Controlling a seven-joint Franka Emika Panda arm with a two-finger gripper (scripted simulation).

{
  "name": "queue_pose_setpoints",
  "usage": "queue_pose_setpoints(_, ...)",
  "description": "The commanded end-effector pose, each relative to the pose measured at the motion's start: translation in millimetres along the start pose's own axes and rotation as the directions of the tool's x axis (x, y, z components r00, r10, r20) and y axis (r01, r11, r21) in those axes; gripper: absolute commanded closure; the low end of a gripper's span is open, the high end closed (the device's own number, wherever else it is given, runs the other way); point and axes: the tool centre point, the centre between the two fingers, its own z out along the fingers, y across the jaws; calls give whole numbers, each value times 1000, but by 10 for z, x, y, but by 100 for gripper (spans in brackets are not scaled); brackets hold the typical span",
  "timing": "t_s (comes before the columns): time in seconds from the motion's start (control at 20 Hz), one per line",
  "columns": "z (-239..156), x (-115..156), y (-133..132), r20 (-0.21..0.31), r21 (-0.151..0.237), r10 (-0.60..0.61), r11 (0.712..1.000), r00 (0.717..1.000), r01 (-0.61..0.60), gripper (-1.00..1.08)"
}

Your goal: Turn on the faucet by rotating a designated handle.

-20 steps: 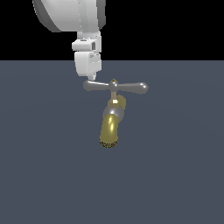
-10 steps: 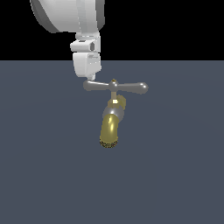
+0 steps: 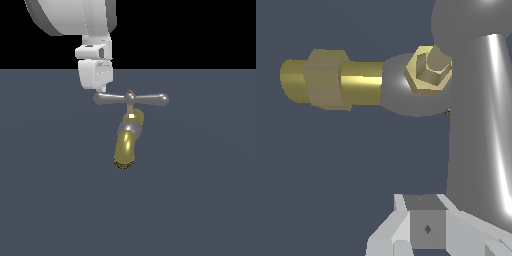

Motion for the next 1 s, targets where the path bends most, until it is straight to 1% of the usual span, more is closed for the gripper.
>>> queue_pose_setpoints(0.0,1,0,100,-2,-8,0,1000,1000,0,108)
queue_pose_setpoints(0.95,-2,-50,588,-2,-8,0,1000,1000,0,108)
